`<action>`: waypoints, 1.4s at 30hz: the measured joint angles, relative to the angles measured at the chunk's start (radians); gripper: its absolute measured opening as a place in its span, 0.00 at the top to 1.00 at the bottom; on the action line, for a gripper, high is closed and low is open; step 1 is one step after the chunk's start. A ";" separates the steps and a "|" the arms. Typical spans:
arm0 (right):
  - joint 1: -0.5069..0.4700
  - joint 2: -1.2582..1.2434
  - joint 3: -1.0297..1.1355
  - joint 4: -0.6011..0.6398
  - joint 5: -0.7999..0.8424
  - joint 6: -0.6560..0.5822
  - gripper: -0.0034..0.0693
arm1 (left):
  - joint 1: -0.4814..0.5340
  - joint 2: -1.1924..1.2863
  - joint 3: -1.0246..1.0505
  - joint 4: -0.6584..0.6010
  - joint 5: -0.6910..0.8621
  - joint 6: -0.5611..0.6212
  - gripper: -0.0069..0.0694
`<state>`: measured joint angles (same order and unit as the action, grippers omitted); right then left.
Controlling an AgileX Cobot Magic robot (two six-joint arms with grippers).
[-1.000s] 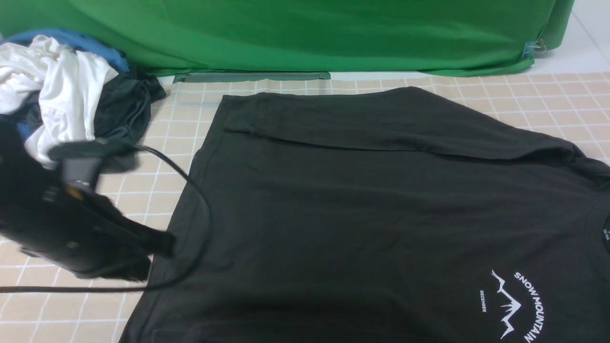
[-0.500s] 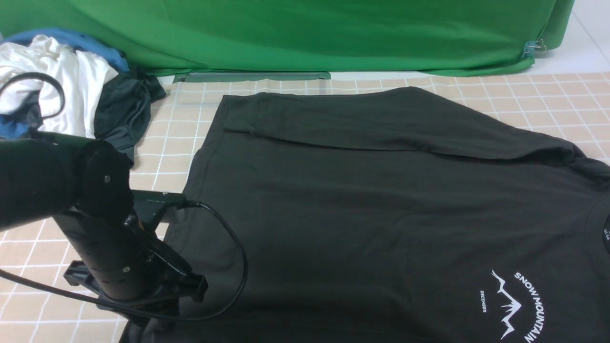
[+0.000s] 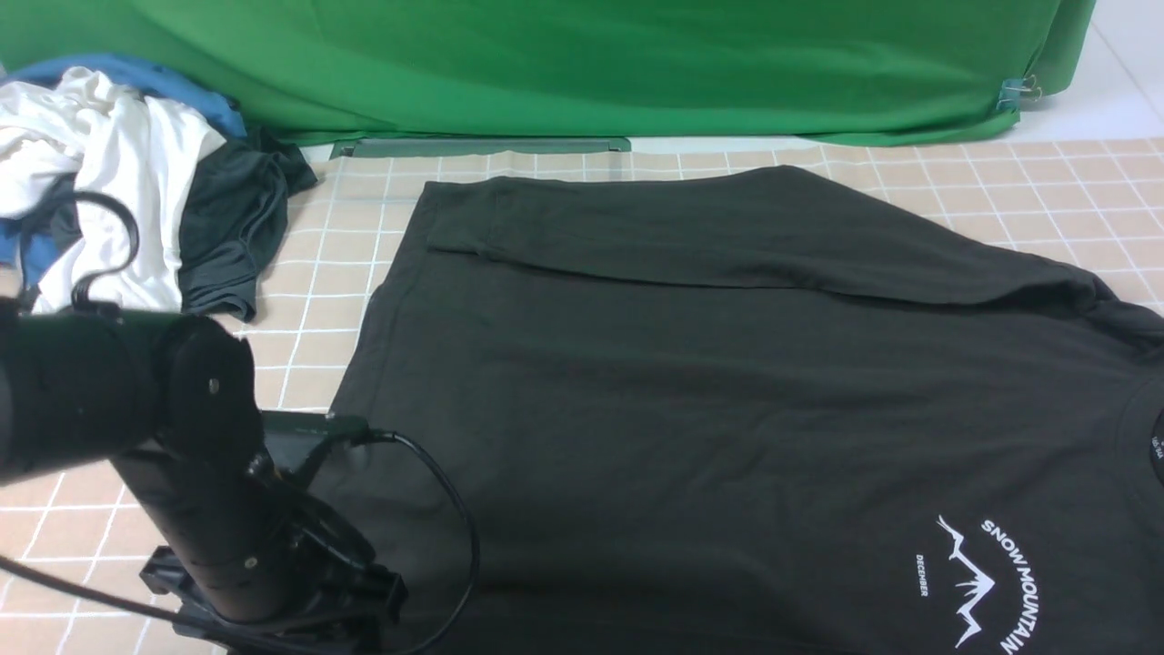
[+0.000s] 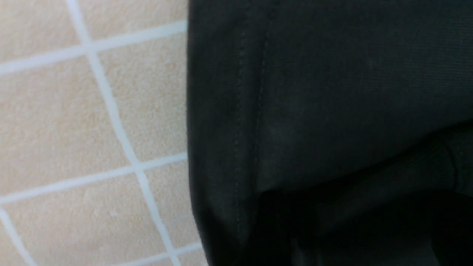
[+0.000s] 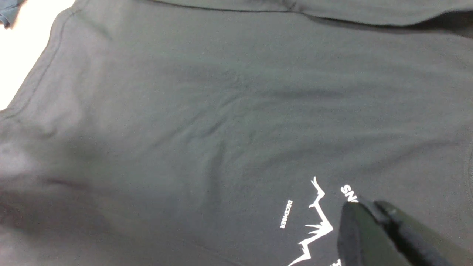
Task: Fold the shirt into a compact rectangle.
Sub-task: 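Grasp the left edge of the dark T-shirt lying flat on the table, then fold the left side of the black T-shirt inward over its body, then grab the top left corner of the dark shirt with the left gripper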
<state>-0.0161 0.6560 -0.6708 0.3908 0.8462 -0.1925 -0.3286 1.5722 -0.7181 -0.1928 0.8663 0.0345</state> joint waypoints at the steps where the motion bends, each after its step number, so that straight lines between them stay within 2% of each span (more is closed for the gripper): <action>1: 0.000 0.000 0.000 0.000 0.000 0.000 0.87 | 0.000 0.000 0.006 0.000 -0.014 0.004 0.23; 4: 0.000 0.001 0.000 0.000 -0.003 -0.001 0.86 | 0.000 -0.006 0.019 0.000 -0.031 0.010 0.28; 7: 0.000 0.001 0.000 0.001 -0.003 -0.002 0.86 | 0.000 -0.007 0.023 0.008 -0.041 0.042 0.42; 10: 0.000 0.001 0.000 0.001 -0.003 -0.004 0.85 | 0.000 -0.007 0.025 -0.003 -0.041 0.072 0.65; 11: 0.000 0.001 0.000 0.001 -0.003 -0.004 0.85 | 0.000 -0.007 0.025 -0.005 -0.042 0.073 0.67; 12: 0.000 0.001 0.000 0.001 -0.003 -0.004 0.85 | 0.000 -0.007 0.025 -0.014 -0.036 0.079 0.78; 14: 0.000 0.001 0.000 0.001 -0.003 -0.004 0.85 | -0.001 -0.017 0.026 -0.020 -0.018 0.081 0.85; 23: 0.000 0.001 0.000 0.001 -0.003 -0.007 0.85 | -0.001 -0.210 0.016 -0.033 0.103 0.075 0.86; 28: 0.000 0.001 0.000 0.002 -0.003 -0.007 0.85 | -0.001 -0.280 -0.110 -0.034 0.178 0.047 0.86; 35: 0.000 0.001 0.000 0.003 -0.003 -0.007 0.83 | -0.001 -0.222 -0.331 -0.022 0.176 0.042 0.86; 42: 0.000 0.002 0.000 0.003 -0.003 -0.007 0.82 | -0.001 -0.069 -0.524 0.067 0.139 0.004 0.86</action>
<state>-0.0161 0.6578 -0.6708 0.3940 0.8431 -0.2000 -0.3294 1.5032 -1.2424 -0.1255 1.0051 0.0380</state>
